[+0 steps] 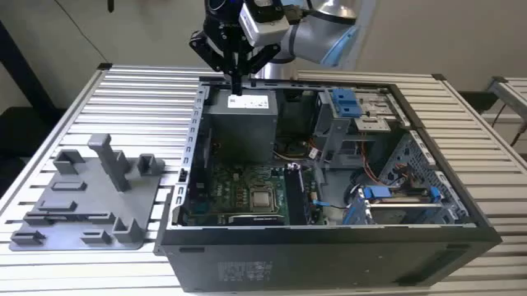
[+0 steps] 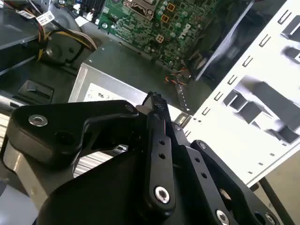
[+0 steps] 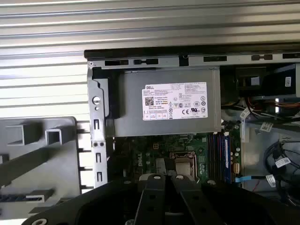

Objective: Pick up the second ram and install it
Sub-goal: 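Reach for the second ram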

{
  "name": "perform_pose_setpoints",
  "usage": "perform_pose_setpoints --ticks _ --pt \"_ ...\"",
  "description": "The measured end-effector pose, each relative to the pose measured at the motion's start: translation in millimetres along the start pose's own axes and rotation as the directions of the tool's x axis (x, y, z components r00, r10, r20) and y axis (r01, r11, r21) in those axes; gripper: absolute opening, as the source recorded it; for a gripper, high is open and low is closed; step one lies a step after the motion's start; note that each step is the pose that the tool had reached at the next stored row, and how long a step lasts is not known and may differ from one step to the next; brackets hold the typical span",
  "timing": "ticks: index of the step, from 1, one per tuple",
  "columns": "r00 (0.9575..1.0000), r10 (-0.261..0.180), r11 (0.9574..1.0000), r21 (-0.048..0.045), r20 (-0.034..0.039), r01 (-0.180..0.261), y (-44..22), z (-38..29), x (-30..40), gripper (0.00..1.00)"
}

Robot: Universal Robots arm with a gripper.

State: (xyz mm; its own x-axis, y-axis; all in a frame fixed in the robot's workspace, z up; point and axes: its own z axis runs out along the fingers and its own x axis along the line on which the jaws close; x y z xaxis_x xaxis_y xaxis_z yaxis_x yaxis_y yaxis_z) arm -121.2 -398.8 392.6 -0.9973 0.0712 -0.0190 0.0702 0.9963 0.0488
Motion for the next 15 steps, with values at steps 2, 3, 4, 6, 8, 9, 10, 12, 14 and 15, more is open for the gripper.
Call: perform_pose_setpoints --ticks 2,3,4,6,8,9,10,12,14,15 --pt "1.0000 0.000 1.0000 0.0001 0.0000 0.000 0.0 0.0 0.0 0.11" --pt "1.0000 0.000 1.0000 0.0002 0.0000 0.000 0.8 0.0 0.1 0.11" --pt "1.0000 0.000 1.0000 0.0002 0.0000 0.000 0.9 0.0 0.1 0.11" --pt "1.0000 0.000 1.0000 0.0002 0.0000 0.000 1.0 0.0 0.1 0.11" --pt "1.0000 0.000 1.0000 0.0002 -0.0001 0.000 1.2 0.0 0.1 0.11" --pt "1.0000 0.000 1.0000 0.0001 0.0000 0.000 1.3 0.0 0.1 0.11" --pt "1.0000 0.000 1.0000 0.0001 -0.0001 0.000 1.3 0.0 0.2 0.11" --pt "1.0000 0.000 1.0000 0.0001 -0.0001 0.000 1.3 0.0 1.0 0.11" --pt "1.0000 0.000 1.0000 0.0002 -0.0002 0.000 1.1 0.0 2.8 0.11" --pt "1.0000 0.000 1.0000 0.0002 -0.0005 0.000 1.0 -0.1 4.2 0.11"
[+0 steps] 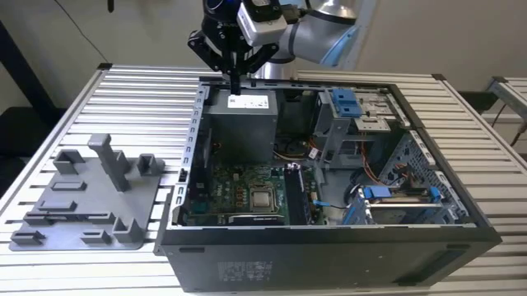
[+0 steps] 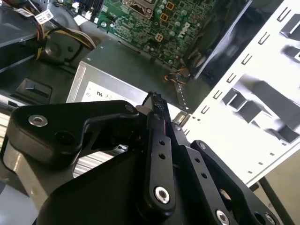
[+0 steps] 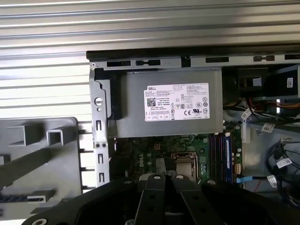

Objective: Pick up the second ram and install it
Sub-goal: 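Reach for the second ram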

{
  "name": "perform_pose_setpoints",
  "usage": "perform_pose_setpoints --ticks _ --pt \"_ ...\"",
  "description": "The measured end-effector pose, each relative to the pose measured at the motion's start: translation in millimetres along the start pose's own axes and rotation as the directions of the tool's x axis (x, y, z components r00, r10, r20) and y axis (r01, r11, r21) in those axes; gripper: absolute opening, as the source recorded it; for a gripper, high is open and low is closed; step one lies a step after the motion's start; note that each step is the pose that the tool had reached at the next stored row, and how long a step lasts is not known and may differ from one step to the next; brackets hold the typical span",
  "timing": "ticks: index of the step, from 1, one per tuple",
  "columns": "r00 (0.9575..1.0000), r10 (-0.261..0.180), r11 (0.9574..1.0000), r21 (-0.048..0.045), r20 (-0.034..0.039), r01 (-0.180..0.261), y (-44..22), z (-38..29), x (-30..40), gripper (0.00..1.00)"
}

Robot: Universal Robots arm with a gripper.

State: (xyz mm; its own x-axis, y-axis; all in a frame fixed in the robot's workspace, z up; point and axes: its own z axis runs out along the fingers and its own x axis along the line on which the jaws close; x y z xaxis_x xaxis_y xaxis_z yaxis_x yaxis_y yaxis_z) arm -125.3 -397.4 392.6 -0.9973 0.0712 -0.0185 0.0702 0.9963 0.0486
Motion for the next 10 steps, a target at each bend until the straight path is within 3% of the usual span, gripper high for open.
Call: perform_pose_setpoints --ticks 10 --pt "1.0000 0.000 1.0000 0.0000 -0.0004 0.000 -1.6 -0.5 22.5 0.11"
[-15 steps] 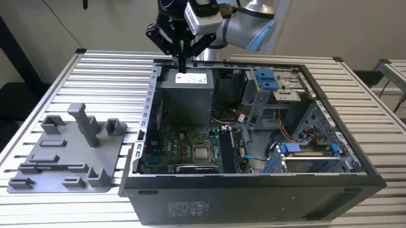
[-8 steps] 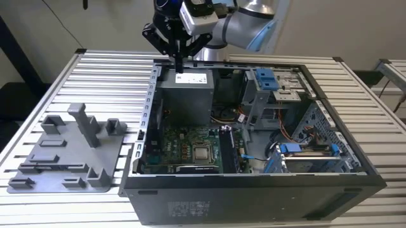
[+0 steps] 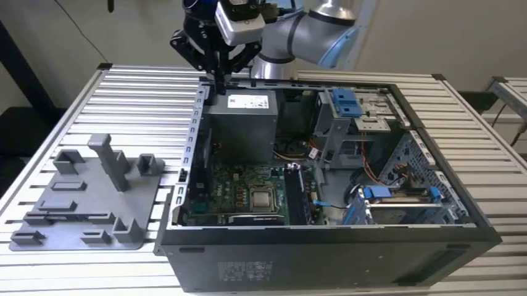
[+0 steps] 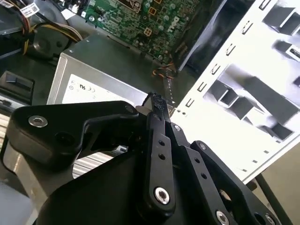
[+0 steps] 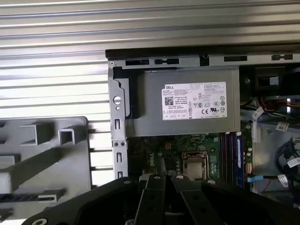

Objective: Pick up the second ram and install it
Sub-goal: 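Reach for the second ram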

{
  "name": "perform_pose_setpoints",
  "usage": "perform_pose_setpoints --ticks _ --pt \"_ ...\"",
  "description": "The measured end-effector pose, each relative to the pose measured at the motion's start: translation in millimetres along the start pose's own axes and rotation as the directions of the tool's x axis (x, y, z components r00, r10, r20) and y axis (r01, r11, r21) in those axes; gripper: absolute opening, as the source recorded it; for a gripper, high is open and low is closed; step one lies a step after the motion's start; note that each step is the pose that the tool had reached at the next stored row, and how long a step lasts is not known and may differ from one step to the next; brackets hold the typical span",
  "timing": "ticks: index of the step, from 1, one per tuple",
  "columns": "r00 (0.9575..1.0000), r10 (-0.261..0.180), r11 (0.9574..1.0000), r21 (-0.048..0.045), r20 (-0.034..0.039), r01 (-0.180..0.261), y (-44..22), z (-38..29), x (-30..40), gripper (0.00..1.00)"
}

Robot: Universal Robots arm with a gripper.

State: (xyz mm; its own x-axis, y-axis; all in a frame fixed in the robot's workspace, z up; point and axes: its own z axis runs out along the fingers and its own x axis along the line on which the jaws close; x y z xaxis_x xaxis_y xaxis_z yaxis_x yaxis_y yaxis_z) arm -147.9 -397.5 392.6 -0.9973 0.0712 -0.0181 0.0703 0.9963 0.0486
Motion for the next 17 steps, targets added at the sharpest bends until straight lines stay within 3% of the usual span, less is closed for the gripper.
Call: perform_pose_setpoints --ticks 17 --pt "1.0000 0.000 1.0000 -0.0001 0.0000 0.000 -3.2 -1.0 45.8 0.11"
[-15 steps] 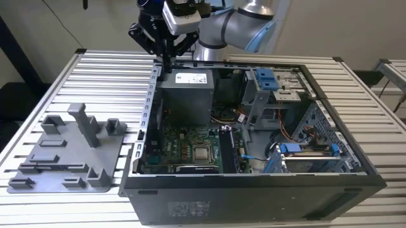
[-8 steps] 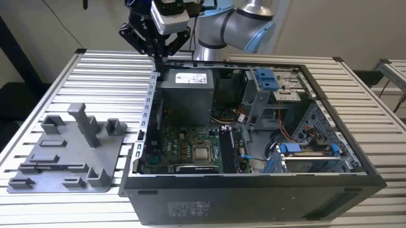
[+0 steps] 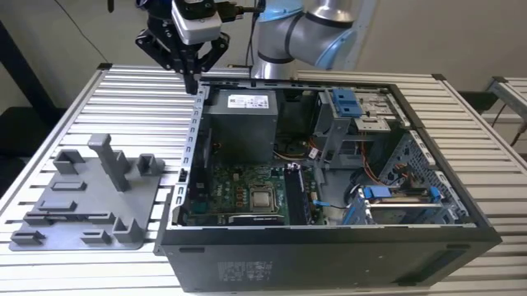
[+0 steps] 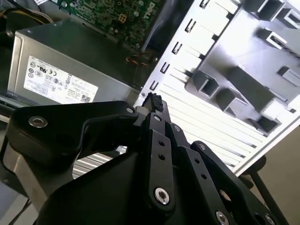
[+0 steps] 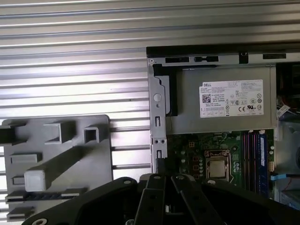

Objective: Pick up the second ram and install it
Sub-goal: 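Reach for the second ram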

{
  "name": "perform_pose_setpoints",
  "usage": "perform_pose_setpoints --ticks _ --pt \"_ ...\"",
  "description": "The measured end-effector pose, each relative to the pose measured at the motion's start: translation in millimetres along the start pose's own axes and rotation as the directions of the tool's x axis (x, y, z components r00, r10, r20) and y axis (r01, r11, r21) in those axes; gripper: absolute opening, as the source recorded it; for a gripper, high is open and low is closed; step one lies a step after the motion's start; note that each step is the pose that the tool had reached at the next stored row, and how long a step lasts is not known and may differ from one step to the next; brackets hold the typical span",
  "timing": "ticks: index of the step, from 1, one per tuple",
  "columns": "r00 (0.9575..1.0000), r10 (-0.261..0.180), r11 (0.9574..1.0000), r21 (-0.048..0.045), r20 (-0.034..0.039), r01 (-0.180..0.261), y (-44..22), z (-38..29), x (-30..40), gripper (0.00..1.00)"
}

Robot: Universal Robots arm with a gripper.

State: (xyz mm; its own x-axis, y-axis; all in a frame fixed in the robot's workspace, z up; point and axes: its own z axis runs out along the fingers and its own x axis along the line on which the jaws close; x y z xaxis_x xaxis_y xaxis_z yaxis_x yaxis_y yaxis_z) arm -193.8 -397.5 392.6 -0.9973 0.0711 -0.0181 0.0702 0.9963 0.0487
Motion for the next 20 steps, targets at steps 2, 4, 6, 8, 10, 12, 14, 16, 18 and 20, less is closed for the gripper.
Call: perform_pose_setpoints --ticks 2,4,6,8,10,12,14,16,18,20 --pt "1.0000 0.000 1.0000 0.0000 0.0000 0.000 -0.4 -0.1 5.4 0.11" --pt "1.0000 -0.001 1.0000 -0.0002 0.0000 0.001 -0.7 -0.2 10.6 0.11" --pt "1.0000 -0.003 1.0000 -0.0009 -0.0012 0.003 -1.1 -0.3 15.3 0.11" --pt "1.0000 -0.004 1.0000 -0.0022 -0.0056 0.004 -1.3 -0.5 19.2 0.11" --pt "0.9999 -0.006 1.0000 -0.0040 -0.0097 0.006 -1.6 -0.5 23.0 0.11" --pt "0.9999 -0.008 0.9999 -0.0064 -0.0133 0.008 -1.9 -0.6 26.8 0.11" --pt "0.9998 -0.011 0.9999 -0.0097 -0.0158 0.011 -2.2 -0.6 30.9 0.11" --pt "0.9997 -0.018 0.9998 -0.0122 -0.0162 0.018 -2.4 -0.6 34.7 0.11" --pt "0.9994 -0.031 0.9994 -0.0146 -0.0169 0.030 -2.6 -0.4 37.2 0.11" --pt "0.9988 -0.045 0.9988 -0.0173 -0.0177 0.045 -2.8 -0.3 39.1 0.11"
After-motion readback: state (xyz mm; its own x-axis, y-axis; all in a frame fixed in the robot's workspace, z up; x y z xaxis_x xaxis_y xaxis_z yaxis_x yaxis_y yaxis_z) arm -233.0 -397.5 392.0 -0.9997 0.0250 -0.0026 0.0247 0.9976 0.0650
